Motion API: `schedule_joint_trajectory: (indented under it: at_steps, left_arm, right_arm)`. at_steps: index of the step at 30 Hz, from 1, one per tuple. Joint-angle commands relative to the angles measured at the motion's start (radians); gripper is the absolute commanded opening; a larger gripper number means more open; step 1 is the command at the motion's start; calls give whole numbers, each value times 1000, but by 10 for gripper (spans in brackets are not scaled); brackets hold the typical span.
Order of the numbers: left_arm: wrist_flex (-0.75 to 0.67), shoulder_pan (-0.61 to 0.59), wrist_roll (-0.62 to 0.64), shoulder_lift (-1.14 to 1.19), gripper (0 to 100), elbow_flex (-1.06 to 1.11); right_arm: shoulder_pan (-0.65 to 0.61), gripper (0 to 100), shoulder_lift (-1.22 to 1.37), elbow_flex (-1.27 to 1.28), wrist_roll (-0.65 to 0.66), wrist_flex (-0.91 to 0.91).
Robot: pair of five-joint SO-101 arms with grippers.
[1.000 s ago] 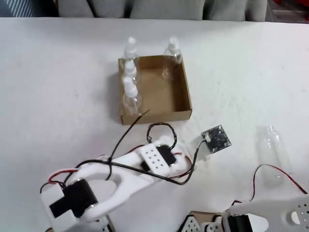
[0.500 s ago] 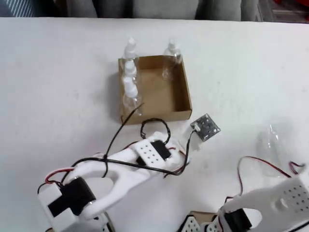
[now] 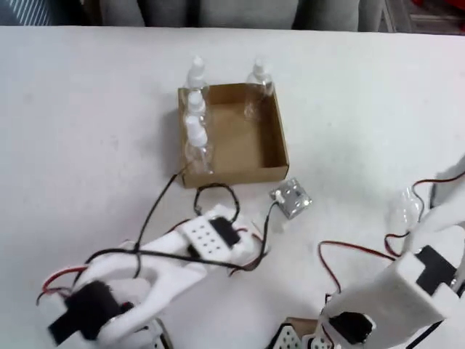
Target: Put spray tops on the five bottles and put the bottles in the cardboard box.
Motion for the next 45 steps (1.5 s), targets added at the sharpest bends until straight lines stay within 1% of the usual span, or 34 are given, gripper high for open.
schedule_joint_trajectory:
  at_steps: [1,4,6,8,10,14,18,22,30,32,34,37,45]
  left_arm:
    - [-32,-28,-80,-160,20,81]
    - [-32,-68,-133,-206,20,98]
    - [-32,-96,-143,-214,20,95]
    - [-32,-107,-144,-214,20,92]
    - [-32,-110,-146,-214,20,92]
    - [-32,-110,-146,-214,20,92]
    - [-32,-110,-146,-214,20,92]
    - [-32,-110,-146,-214,20,92]
    - [-32,-110,-146,-214,20,92]
    - [-32,-110,-147,-214,20,94]
    - [-32,-107,-181,-214,20,95]
    - [-32,-105,-235,-214,20,97]
    - [-32,-107,-241,-214,20,97]
  right_arm:
    - [-51,173,-64,68,38,-28]
    - [-62,176,-62,143,41,-120]
    - [-67,211,-65,193,43,-173]
    - [-67,259,-67,229,44,-209]
    - [-67,285,-68,249,44,-229]
    - [-67,251,-62,273,121,-268]
    - [-82,240,-62,342,222,-363]
    - [-91,240,-62,393,244,-429]
    - [-93,240,-61,397,250,-444]
    - [-96,240,-45,397,272,-444]
    - [-97,240,-12,391,318,-444]
    - [-91,238,42,365,327,-453]
    - [-64,238,108,308,333,-455]
